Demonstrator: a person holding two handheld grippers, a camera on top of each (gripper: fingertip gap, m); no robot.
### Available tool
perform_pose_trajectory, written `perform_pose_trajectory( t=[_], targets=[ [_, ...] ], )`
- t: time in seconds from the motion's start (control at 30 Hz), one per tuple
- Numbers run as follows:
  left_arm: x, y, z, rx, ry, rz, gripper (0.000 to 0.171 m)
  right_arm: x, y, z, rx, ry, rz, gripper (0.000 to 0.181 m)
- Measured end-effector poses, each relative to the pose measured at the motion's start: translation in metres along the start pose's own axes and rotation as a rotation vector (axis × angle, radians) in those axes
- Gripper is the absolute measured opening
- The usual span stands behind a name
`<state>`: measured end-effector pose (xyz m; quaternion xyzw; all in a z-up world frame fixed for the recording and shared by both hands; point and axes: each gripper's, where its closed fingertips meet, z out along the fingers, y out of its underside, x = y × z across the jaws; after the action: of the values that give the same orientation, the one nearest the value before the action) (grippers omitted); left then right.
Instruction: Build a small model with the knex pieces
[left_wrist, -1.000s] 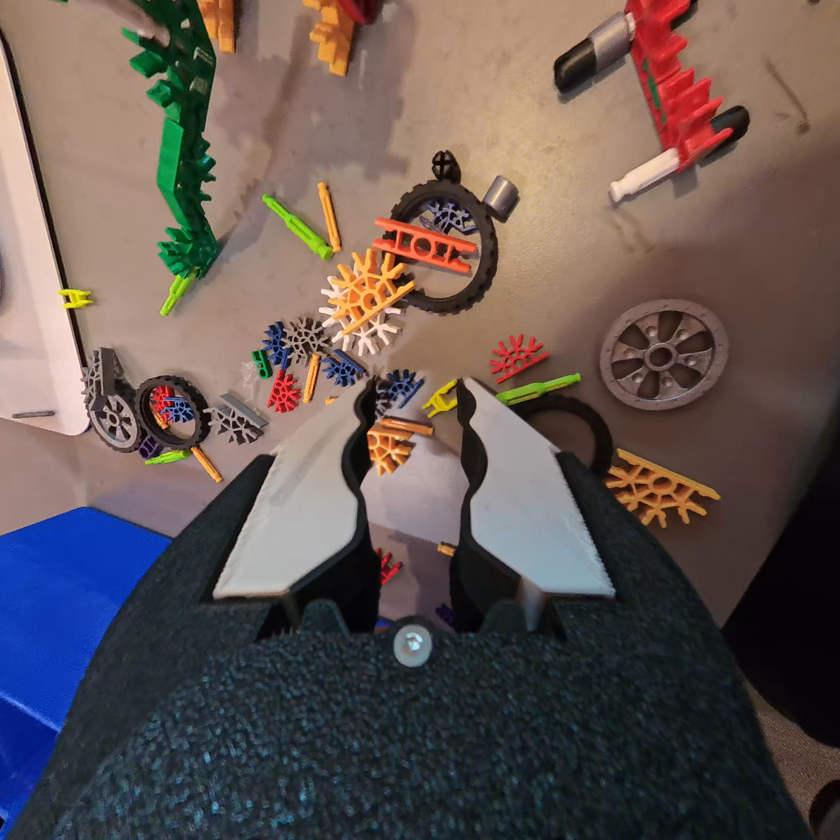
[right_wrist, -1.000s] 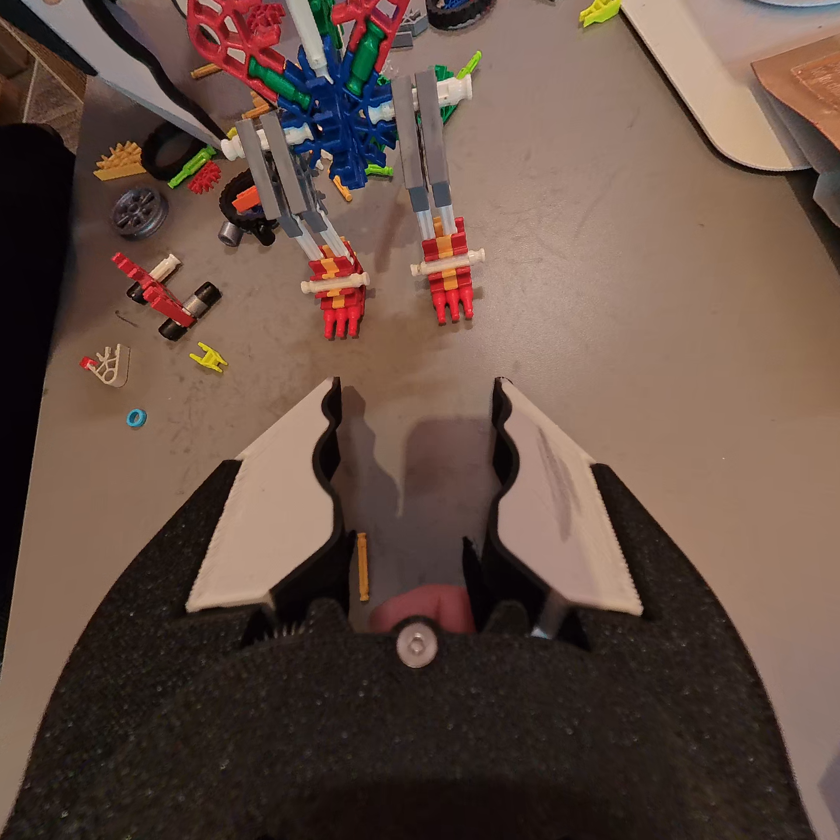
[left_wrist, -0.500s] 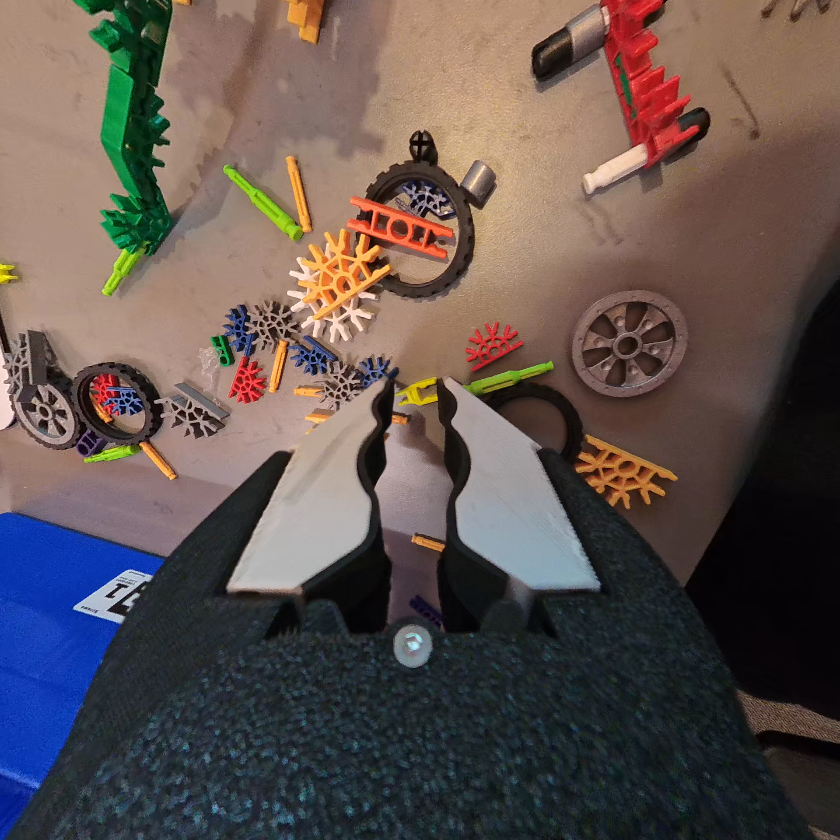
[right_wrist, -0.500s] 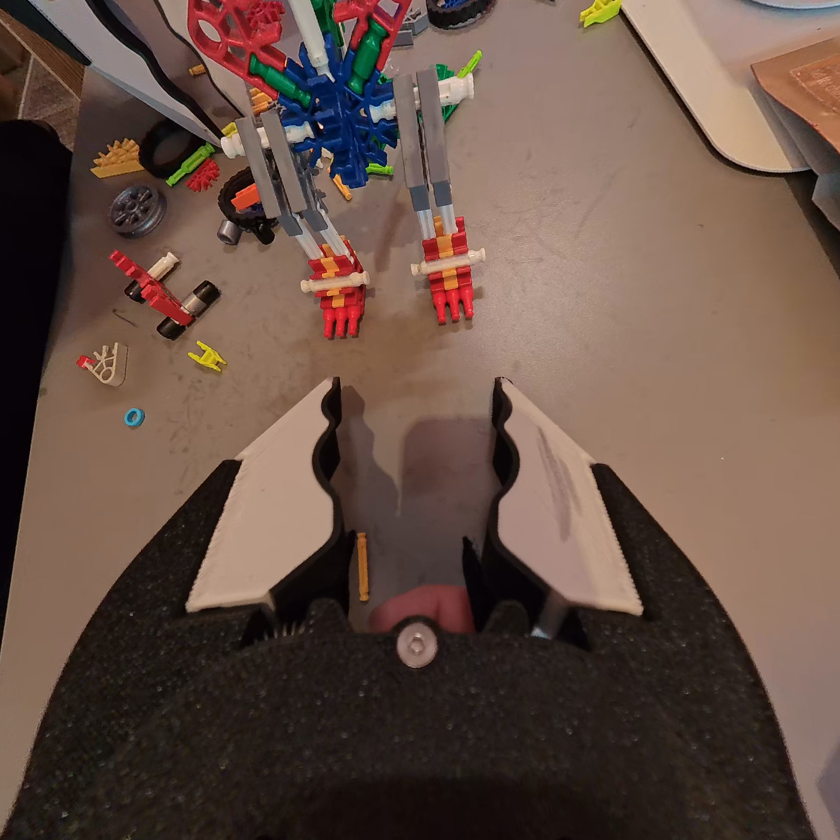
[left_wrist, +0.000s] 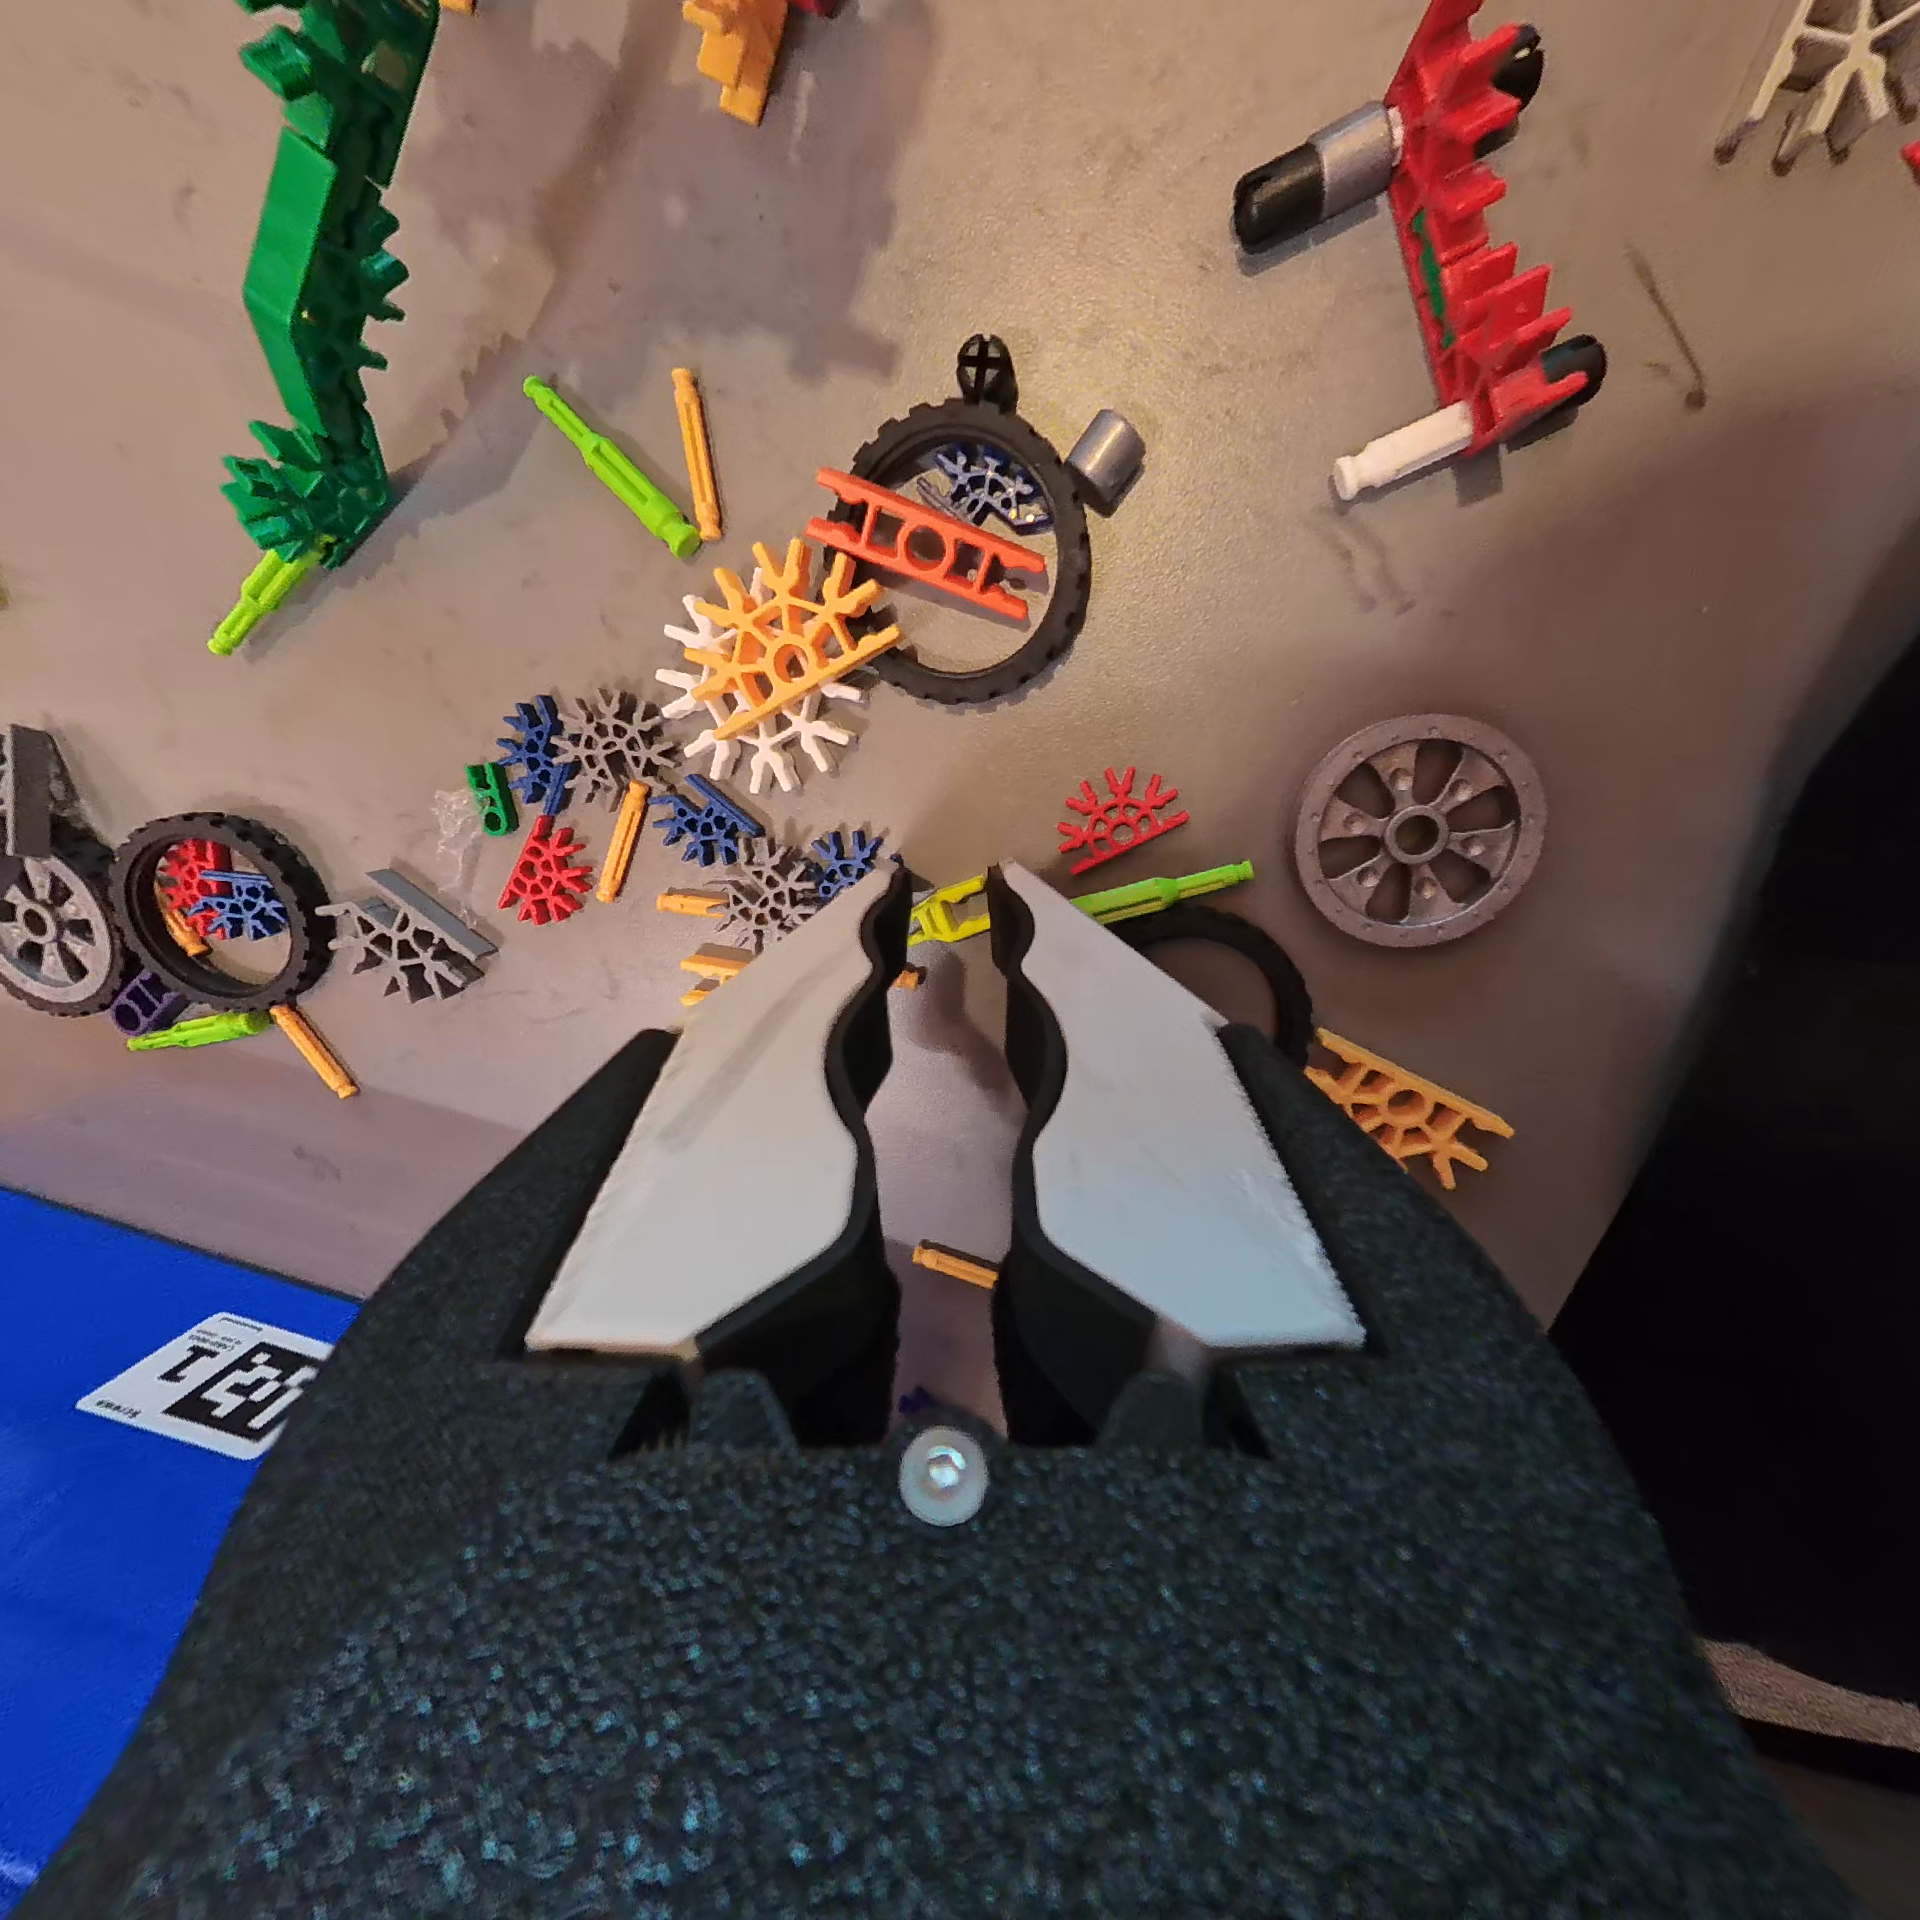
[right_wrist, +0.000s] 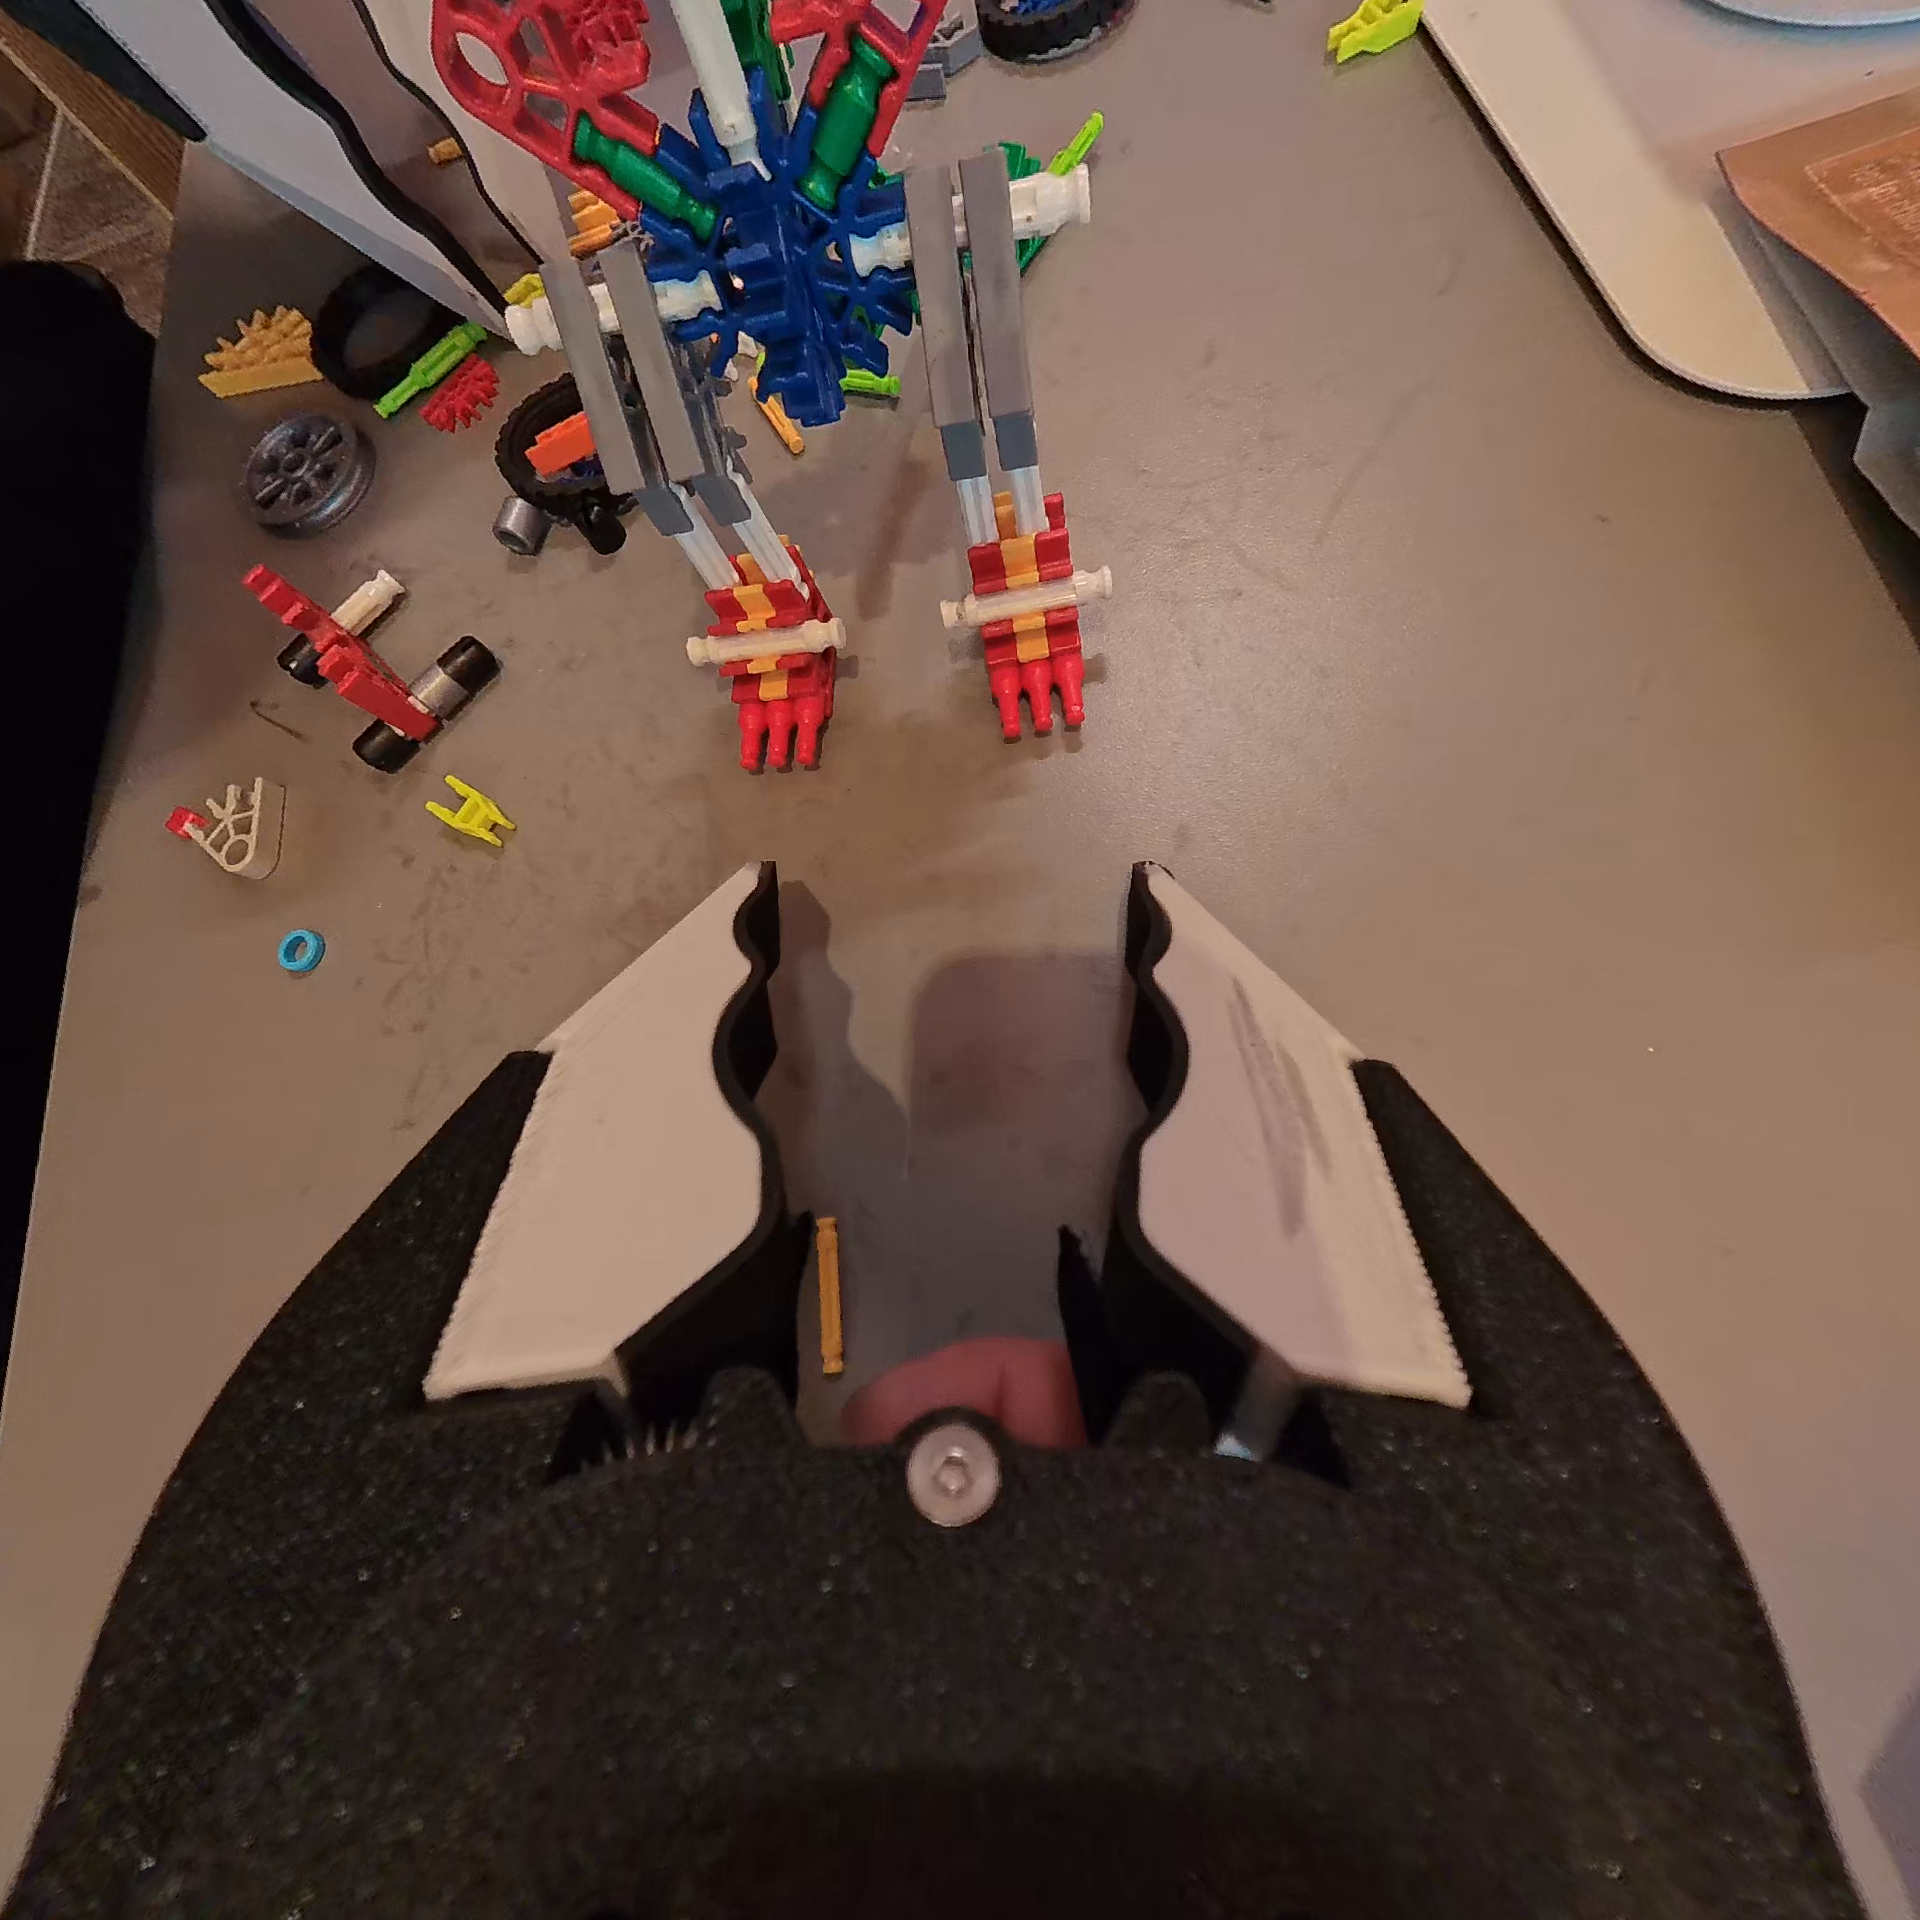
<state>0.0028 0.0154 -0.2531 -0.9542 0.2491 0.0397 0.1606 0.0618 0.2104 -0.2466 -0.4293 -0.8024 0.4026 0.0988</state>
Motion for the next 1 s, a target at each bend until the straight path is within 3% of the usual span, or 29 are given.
perform_pose_trajectory(
  t=[0.5, 0.67, 0.83, 0.9, 1.0],
  targets=[
    [0.004, 0.000, 0.001, 0.004, 0.020, 0.008, 0.005, 0.000, 0.000, 0.000, 0.000, 0.000, 0.000, 0.067],
    [0.005, -0.001, -0.001, 0.013, 0.016, 0.047, 0.015, 0.000, 0.000, 0.000, 0.000, 0.000, 0.000, 0.067],
    [0.015, -0.027, -0.027, 0.193, 0.111, 0.029, 0.018, 0.000, 0.000, 0.000, 0.000, 0.000, -0.001, 0.067],
    [0.019, -0.039, -0.053, 0.317, 0.184, 0.008, 0.020, -0.001, 0.000, 0.000, -0.001, 0.001, -0.003, 0.067],
    [-0.005, -0.044, -0.096, 0.464, 0.129, -0.035, 0.020, 0.000, 0.000, 0.000, 0.000, -0.001, -0.001, 0.067]
  ],
)
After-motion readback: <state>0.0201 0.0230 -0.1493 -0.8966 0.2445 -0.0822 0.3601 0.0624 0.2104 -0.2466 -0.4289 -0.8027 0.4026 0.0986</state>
